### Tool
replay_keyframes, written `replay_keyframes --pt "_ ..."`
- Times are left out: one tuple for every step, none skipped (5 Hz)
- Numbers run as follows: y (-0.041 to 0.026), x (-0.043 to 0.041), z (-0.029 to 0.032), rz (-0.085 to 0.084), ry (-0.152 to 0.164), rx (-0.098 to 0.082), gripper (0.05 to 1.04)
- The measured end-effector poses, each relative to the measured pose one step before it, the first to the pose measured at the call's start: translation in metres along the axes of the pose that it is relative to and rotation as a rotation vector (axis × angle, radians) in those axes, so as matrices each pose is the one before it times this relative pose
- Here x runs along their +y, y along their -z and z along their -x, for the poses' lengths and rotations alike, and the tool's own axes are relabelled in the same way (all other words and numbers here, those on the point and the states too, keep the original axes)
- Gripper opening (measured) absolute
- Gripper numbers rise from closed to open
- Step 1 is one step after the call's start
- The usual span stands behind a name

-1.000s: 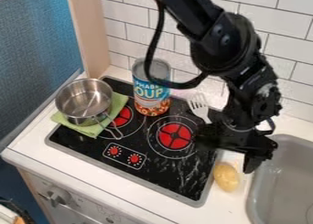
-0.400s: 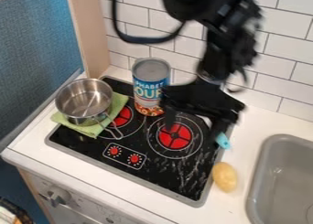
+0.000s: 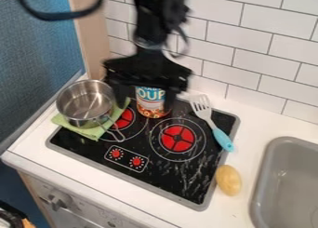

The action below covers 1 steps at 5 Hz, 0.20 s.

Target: Take the egg and move it to right side of the stove

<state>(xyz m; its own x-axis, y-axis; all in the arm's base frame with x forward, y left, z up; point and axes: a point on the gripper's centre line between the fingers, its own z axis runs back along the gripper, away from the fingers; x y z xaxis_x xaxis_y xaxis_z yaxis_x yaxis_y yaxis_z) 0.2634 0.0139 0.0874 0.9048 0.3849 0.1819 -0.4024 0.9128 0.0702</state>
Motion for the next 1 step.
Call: replay_keyframes --pt "-0.00179 0.02251 -0.0064 0.0259 0.0296 -0.0049 0.999"
